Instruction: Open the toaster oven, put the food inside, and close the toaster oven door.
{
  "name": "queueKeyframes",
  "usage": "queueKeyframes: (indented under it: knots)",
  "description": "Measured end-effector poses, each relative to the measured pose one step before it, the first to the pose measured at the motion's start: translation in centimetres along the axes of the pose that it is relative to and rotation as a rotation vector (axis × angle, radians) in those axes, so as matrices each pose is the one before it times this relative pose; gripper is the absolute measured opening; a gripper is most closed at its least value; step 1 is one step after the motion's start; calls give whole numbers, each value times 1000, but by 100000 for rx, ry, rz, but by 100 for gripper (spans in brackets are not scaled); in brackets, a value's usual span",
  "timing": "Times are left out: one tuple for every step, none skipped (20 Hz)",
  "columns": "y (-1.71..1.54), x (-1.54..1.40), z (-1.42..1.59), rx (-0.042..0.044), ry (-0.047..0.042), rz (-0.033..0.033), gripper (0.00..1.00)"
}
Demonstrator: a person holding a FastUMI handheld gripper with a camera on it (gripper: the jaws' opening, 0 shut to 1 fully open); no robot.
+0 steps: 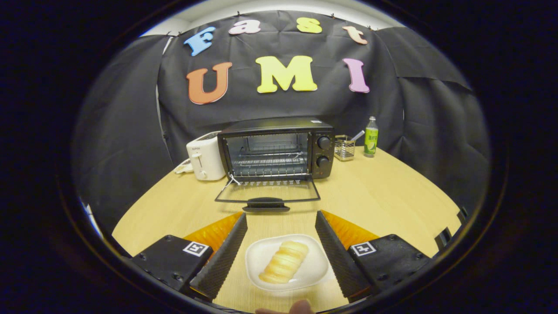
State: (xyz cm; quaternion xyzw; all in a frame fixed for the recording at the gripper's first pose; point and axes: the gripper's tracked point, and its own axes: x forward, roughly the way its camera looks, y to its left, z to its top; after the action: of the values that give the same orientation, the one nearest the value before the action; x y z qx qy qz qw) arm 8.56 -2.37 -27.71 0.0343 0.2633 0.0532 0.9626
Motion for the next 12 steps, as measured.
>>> queueKeyframes:
  knots:
    - [-104, 332, -836, 1553, 1016, -895, 100]
    - [-309, 490, -970, 2198, 1845, -1980, 100]
    - [-280, 461, -970, 2253, 1896, -1588, 100]
    - [103, 430, -982, 1085, 2233, -784, 100]
    - [-87, 331, -904, 731, 2017, -1121, 100]
    - [-183, 333, -770, 177, 1792, -1257, 100]
    - [-127, 283, -781, -90, 1672, -1213, 100]
    - [-83, 316, -727, -267, 1777, -772, 100]
    - [-109, 247, -688, -321, 1477, -713, 100]
    - [-193, 261, -546, -188, 1127, -1162, 100]
    - [-24, 291, -444, 164, 891, -626, 100]
    - [235, 403, -308, 11, 1253, 730, 100]
